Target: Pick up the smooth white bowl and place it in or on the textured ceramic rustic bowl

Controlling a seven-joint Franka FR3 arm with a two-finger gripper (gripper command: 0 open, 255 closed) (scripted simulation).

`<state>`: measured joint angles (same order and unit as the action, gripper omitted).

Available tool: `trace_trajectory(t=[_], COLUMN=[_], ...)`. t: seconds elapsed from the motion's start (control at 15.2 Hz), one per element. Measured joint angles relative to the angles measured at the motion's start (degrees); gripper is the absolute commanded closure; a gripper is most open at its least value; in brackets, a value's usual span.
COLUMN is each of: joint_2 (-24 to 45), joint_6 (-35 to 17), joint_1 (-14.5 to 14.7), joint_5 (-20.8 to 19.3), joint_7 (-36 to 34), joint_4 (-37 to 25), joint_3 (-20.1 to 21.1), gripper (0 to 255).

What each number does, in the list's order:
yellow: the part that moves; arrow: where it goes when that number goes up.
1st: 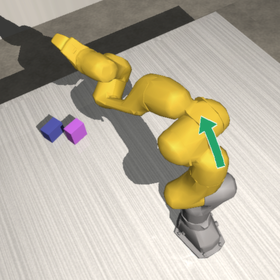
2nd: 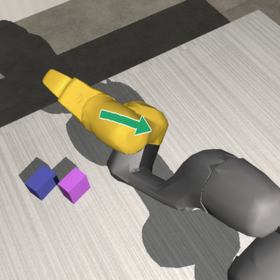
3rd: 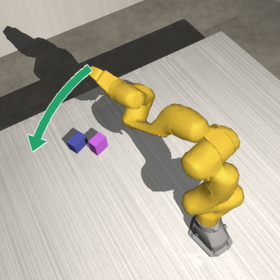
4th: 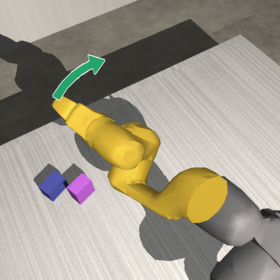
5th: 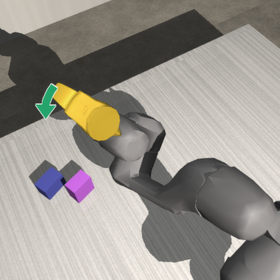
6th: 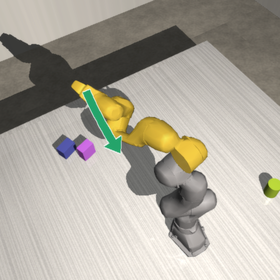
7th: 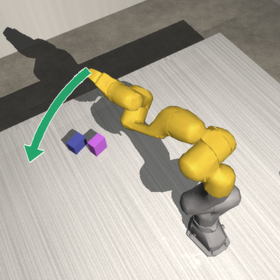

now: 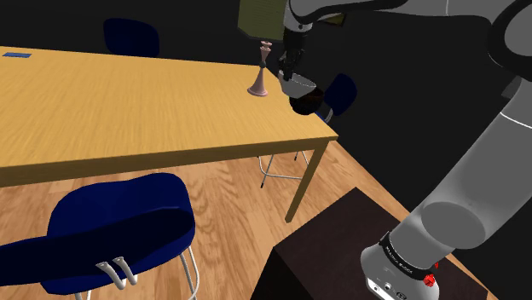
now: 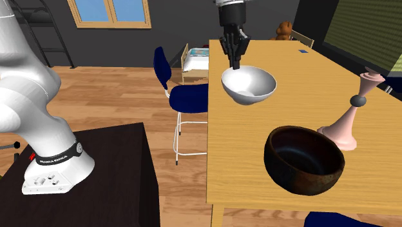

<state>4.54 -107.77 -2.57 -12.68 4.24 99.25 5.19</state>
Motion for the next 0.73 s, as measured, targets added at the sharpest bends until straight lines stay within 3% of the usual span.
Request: trace_trajectory(t=[0.4, 0.73], joint_2=[-0.1, 3.6], joint_6=[4.1, 6.3], joint_1=[0.1, -2.3], joint_5=[0.2, 0.7], joint_7=[0.7, 5.7], joint_4=[-4.0, -10.9], joint_3=[0.1, -1.9], gripper=[255, 255])
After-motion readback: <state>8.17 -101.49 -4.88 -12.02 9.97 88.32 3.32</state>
